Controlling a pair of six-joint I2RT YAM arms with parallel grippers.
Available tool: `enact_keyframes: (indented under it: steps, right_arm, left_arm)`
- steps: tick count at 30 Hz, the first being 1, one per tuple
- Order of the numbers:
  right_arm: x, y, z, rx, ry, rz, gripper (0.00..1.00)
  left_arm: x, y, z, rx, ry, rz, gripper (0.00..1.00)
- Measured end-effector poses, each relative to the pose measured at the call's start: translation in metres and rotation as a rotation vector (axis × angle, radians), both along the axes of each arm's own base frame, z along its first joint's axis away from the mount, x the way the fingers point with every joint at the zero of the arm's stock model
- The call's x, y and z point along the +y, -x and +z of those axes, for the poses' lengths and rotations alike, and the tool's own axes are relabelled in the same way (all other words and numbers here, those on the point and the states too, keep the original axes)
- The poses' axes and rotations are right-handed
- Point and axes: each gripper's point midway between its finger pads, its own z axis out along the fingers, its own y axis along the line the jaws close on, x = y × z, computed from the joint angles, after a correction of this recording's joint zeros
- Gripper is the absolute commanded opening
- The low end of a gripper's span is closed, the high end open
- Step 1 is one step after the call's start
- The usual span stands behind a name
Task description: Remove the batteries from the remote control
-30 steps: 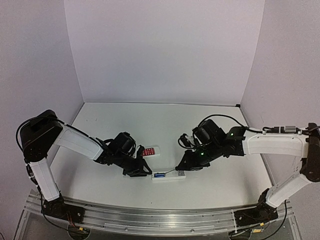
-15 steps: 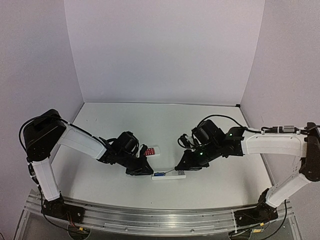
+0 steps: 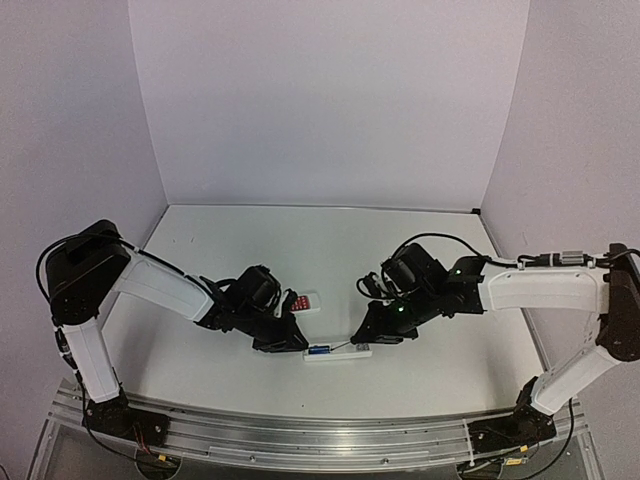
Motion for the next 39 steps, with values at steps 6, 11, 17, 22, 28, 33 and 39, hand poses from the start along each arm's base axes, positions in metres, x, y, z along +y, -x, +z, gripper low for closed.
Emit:
enact_keyframes:
  steps: [6,11,17,22,28,33,39]
  right_arm:
    - [-0.0009,0.0003,-0.0016,0.018,-0.001,-0.026,0.00]
    - [-0.0007,0.0002,-0.0020,0.032,-0.003,-0.045,0.00]
    - [0.0027,-0.0015,0.0006,0.036,-0.023,-0.059,0.00]
    - [0.0058,-0.0023,0.0023,0.041,-0.040,-0.067,0.00]
    - [0.0056,-0.0022,0.0001,0.051,-0.041,-0.079,0.00]
    - [0.0041,-0.0011,-0.0033,0.061,-0.039,-0.091,0.00]
    - [0.0040,-0.0020,-0.0041,0.063,-0.041,-0.104,0.00]
  left_arm:
    - [-0.0009,0.0011,0.0009,-0.042,-0.025,0.008,0.13]
    - [-0.0006,0.0012,0.0016,-0.064,-0.038,0.015,0.10]
    - [0.0003,0.0025,0.0012,-0.081,-0.046,0.018,0.10]
    - [0.0001,0.0035,0.0016,-0.092,-0.050,0.020,0.10]
    - [-0.0001,0.0038,0.0018,-0.098,-0.054,0.022,0.10]
    - [0.0003,0.0045,0.0016,-0.104,-0.057,0.023,0.10]
    - [0.0002,0.0050,0.0019,-0.106,-0.058,0.023,0.10]
